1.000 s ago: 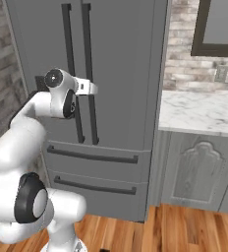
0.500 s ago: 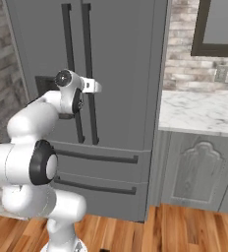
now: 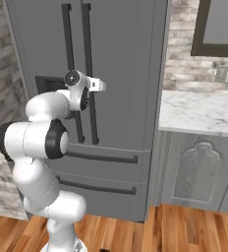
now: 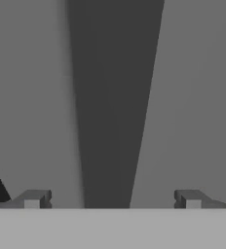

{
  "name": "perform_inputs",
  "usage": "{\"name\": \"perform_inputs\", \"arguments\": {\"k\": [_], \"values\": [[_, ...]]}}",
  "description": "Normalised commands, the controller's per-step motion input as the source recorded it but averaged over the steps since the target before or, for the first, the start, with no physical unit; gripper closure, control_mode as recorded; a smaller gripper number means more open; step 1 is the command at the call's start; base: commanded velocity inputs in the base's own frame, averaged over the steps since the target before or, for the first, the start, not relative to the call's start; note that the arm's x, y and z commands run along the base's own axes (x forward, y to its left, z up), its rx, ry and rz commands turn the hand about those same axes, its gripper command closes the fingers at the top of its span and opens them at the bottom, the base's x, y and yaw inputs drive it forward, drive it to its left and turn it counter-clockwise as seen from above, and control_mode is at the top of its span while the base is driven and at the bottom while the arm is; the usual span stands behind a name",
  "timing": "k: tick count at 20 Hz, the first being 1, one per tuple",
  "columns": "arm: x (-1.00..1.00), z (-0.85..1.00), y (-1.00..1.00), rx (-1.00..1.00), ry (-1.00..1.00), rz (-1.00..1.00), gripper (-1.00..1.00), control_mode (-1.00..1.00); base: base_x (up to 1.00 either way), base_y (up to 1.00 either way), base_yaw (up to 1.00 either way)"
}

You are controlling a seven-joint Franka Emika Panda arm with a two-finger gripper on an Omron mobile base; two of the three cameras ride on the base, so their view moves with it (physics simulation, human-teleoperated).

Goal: Take the cakes from the fridge and place them on the empty tray on the dining counter.

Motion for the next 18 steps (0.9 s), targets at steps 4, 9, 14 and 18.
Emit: {"name": "perform_inputs", "arguments": {"k": [4, 9, 14, 18], "values": [[0.66, -0.28, 0.03, -0.01, 0.00, 0.00, -1.00, -1.00, 0.00, 0.00, 0.00], [0.61, -0.22, 0.11, -0.03, 0.00, -0.03, -1.00, -1.00, 0.00, 0.00, 0.00], [0.75, -0.31, 0.05, -0.02, 0.02, -0.10, 1.00, -1.00, 0.00, 0.00, 0.00], [-0.30, -0.31, -0.98, 0.20, 0.04, -0.22, 1.00, -1.00, 0.00, 0.00, 0.00]]}}
